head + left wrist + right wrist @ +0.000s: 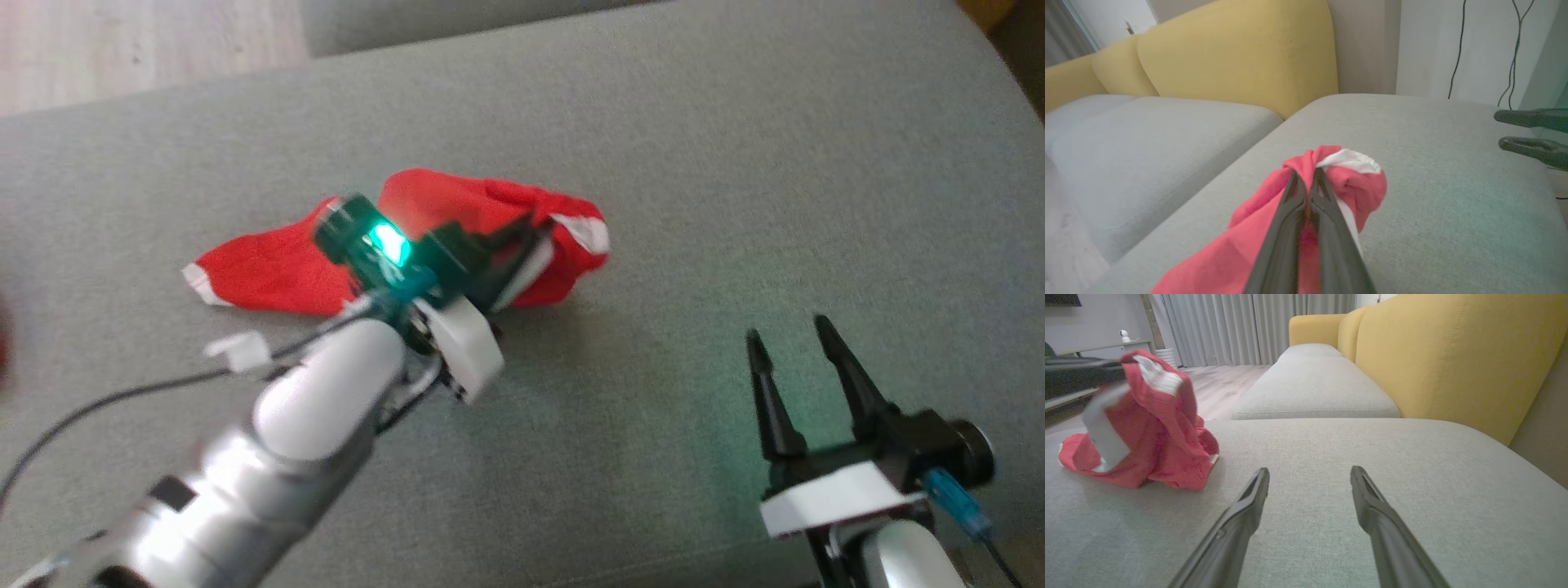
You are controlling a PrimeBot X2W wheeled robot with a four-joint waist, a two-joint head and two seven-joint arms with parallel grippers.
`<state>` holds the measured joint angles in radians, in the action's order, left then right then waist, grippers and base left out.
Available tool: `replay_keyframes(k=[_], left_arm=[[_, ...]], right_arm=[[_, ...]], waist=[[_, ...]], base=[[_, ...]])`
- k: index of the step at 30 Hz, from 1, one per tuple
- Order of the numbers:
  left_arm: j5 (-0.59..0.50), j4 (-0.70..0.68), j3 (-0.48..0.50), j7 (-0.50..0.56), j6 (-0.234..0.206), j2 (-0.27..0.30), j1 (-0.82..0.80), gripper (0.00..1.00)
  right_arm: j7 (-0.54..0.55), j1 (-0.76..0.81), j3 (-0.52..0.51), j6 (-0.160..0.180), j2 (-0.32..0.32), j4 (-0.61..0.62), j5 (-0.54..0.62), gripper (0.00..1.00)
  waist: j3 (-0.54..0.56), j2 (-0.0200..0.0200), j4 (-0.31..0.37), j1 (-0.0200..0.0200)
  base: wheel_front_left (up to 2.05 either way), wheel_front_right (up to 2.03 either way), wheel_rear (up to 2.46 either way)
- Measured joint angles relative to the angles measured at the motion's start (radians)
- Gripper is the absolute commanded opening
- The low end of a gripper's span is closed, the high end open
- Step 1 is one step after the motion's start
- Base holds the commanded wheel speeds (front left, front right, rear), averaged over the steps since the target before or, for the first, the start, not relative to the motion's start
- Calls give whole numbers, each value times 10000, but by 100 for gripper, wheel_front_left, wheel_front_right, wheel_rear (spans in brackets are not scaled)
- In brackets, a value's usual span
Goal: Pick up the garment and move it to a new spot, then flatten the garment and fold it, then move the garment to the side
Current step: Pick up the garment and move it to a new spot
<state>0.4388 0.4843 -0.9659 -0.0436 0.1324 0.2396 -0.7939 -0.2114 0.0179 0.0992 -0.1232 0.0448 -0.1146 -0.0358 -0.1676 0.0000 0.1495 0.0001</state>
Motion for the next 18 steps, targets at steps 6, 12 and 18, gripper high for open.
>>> replay_keyframes(k=[6,12,18], left_arm=[[-86,1570,-738,-637,0,-842,1,0],[-54,2529,-734,-1434,-46,-1212,-1,100],[205,2732,-570,-1797,-368,-1323,35,100]], right_arm=[[-23,-529,263,0,2,-29,-88,100],[-142,-515,211,0,2,-288,-100,100],[-178,-481,67,2,2,-399,-100,100]], waist=[[-513,0,263,1],[-520,0,166,0],[-228,0,-122,0]], base=[[0,0,0],[0,0,0],[0,0,0]])
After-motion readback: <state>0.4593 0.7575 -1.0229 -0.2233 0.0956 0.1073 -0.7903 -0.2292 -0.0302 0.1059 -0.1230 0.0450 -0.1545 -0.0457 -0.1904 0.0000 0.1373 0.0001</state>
